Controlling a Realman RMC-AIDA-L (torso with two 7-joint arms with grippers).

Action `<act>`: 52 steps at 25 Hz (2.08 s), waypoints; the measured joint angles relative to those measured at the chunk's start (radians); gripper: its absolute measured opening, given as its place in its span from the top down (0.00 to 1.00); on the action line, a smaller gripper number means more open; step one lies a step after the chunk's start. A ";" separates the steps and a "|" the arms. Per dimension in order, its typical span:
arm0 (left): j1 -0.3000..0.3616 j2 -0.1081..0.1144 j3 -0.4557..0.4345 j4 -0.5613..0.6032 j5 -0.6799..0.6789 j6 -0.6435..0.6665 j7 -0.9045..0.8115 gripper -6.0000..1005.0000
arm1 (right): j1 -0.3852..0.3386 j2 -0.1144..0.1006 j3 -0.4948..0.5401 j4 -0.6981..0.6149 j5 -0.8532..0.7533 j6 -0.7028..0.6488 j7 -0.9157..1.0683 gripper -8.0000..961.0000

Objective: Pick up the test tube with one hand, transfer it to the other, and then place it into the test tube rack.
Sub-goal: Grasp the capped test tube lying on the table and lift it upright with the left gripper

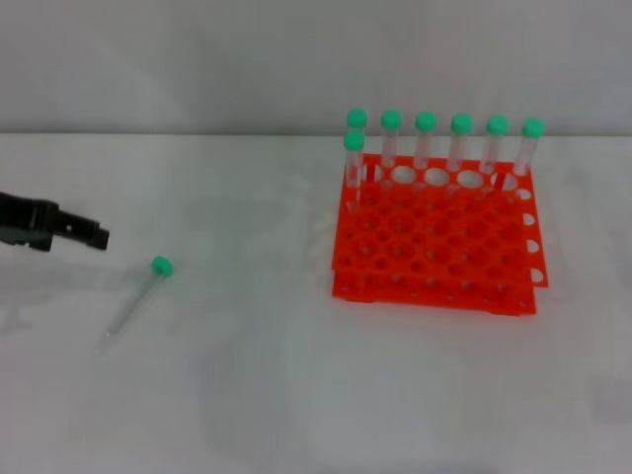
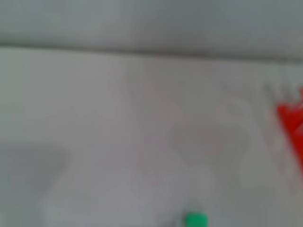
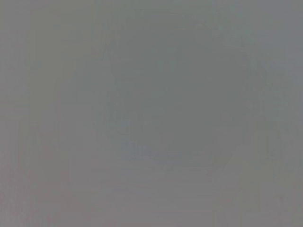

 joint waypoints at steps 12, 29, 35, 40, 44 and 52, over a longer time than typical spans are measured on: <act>-0.052 -0.099 0.005 -0.028 0.197 0.016 0.028 0.11 | 0.011 0.000 0.000 -0.001 0.014 0.001 0.000 0.08; -0.060 -0.181 0.005 -0.052 0.297 -0.016 0.038 0.17 | 0.006 0.003 -0.001 0.005 0.013 0.003 0.000 0.08; -0.072 -0.178 0.008 -0.089 0.329 -0.025 0.037 0.20 | 0.004 0.003 0.000 0.009 0.013 0.003 0.000 0.08; -0.079 -0.184 0.007 -0.101 0.366 -0.032 0.034 0.40 | 0.003 0.003 0.000 0.009 0.013 0.003 0.000 0.08; -0.080 -0.180 0.001 -0.096 0.367 -0.042 0.033 0.44 | 0.004 0.003 0.000 0.008 0.013 0.003 0.000 0.08; -0.083 -0.173 0.000 -0.100 0.369 -0.077 0.036 0.47 | 0.010 0.003 0.000 0.007 0.014 0.003 0.000 0.08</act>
